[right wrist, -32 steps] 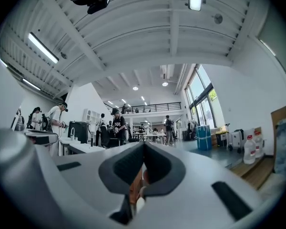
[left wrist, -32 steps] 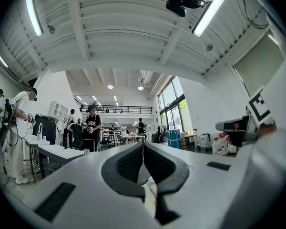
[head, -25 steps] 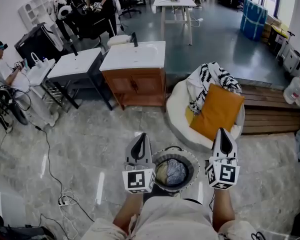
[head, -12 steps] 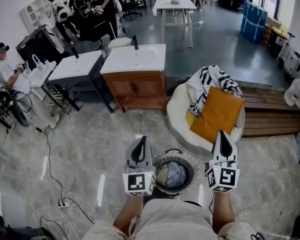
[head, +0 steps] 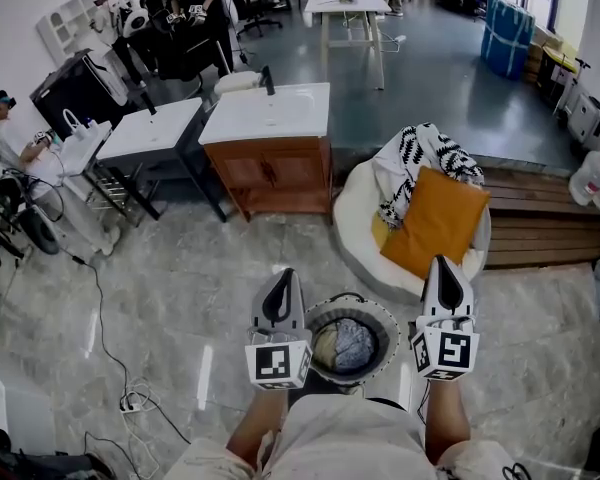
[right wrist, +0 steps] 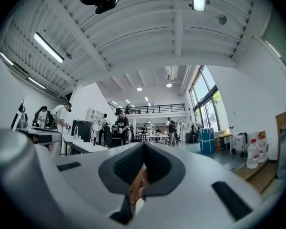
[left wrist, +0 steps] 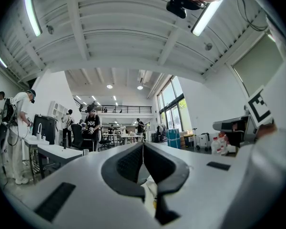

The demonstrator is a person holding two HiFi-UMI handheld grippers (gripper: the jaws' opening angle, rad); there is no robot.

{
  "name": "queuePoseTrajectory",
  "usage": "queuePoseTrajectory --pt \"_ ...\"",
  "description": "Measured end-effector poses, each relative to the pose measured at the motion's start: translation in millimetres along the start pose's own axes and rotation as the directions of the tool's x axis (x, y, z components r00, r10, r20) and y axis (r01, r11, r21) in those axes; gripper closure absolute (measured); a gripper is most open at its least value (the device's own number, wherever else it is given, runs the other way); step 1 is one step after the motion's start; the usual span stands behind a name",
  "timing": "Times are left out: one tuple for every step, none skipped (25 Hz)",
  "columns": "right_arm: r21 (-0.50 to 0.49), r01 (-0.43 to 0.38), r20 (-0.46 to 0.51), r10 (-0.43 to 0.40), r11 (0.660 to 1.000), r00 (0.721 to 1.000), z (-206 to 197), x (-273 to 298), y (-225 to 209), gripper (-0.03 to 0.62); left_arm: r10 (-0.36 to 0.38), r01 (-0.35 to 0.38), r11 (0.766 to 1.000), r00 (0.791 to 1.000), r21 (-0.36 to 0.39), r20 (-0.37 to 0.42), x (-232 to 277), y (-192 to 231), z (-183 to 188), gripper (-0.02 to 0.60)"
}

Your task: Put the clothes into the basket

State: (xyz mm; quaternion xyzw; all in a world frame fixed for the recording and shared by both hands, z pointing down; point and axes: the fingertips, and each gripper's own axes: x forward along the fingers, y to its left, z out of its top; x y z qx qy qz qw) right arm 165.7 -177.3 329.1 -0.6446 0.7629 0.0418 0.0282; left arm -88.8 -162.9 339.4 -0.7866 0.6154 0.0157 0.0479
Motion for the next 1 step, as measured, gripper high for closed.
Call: queuePoseTrajectory --pt "0.002 0.001 -0.001 -0.001 1.000 1.000 -1.0 0.4 -0.3 0.606 0.001 -0.001 1.000 1.000 0.001 0.000 0.5 0.3 -0.2 0.574"
